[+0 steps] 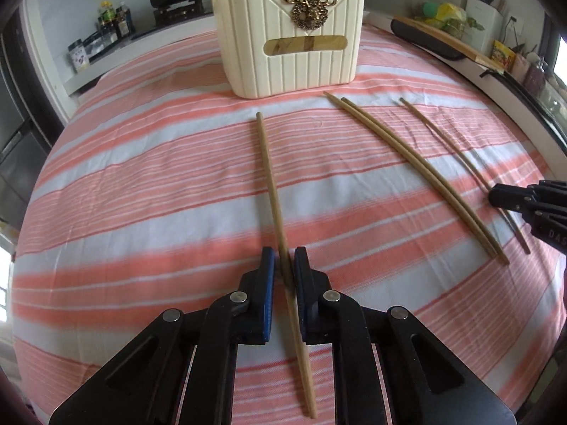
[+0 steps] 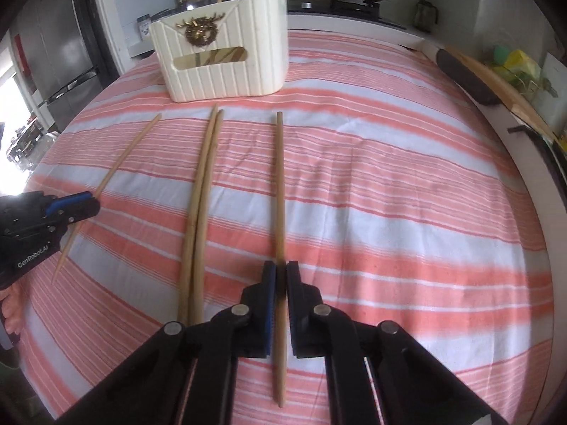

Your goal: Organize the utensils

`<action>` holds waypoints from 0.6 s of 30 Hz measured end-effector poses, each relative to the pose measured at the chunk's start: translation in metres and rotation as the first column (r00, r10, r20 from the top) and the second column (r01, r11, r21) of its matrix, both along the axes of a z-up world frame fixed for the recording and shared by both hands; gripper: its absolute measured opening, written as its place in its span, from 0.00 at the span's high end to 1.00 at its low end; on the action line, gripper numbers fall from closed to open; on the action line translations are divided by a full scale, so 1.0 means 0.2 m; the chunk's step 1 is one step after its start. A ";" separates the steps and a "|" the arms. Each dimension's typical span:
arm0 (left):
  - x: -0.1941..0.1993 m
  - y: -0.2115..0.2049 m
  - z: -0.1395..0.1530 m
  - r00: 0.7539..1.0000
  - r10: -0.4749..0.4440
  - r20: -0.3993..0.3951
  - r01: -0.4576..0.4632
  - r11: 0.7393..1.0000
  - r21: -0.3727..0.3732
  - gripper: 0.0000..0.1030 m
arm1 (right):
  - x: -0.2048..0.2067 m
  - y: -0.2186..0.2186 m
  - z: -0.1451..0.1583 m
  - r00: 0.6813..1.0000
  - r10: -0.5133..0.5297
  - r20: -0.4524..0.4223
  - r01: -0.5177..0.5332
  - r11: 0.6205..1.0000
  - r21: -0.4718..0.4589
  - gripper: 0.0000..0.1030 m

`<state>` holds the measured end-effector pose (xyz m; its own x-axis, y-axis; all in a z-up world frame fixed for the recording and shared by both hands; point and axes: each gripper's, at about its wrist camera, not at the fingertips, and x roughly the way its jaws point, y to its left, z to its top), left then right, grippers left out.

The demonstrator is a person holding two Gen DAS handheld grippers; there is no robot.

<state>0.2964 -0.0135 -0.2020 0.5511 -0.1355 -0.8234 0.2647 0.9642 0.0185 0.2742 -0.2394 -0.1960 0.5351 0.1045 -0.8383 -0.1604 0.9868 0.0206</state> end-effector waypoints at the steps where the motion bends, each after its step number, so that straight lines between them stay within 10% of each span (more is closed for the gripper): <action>1: -0.03 0.04 0.00 1.000 0.008 0.002 -0.008 1.000 -0.001 0.90 | -0.03 -0.03 0.00 1.000 -0.024 0.004 0.024 1.000 -0.013 0.94; 7: -0.16 0.20 0.00 0.996 0.087 0.002 -0.086 0.995 -0.059 0.87 | -0.23 -0.19 0.01 0.995 -0.093 0.047 0.096 0.994 -0.058 0.94; 9: -0.18 0.19 0.00 0.996 0.088 0.010 -0.087 0.994 -0.059 0.69 | -0.26 -0.21 0.02 0.993 -0.088 0.076 0.092 0.995 -0.045 0.90; 11: -0.18 0.17 0.00 0.995 0.095 0.024 -0.094 0.995 -0.027 0.12 | -0.26 -0.22 0.02 0.992 -0.091 0.083 0.094 0.995 -0.028 0.67; 13: -0.18 0.16 -0.01 0.995 0.089 0.050 -0.090 0.996 0.017 0.09 | -0.27 -0.23 0.04 0.990 -0.103 0.101 0.105 0.994 -0.020 0.43; 18: -0.14 0.16 -0.05 0.997 0.080 0.017 -0.080 0.997 0.017 0.03 | -0.24 -0.19 0.02 0.995 -0.047 0.093 0.054 0.996 -0.073 0.43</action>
<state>0.2684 0.0182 -0.2119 0.5726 -0.0762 -0.8163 0.1866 0.9817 0.0392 0.2253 -0.2776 -0.1913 0.6126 0.0140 -0.7902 -0.1079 0.9920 -0.0661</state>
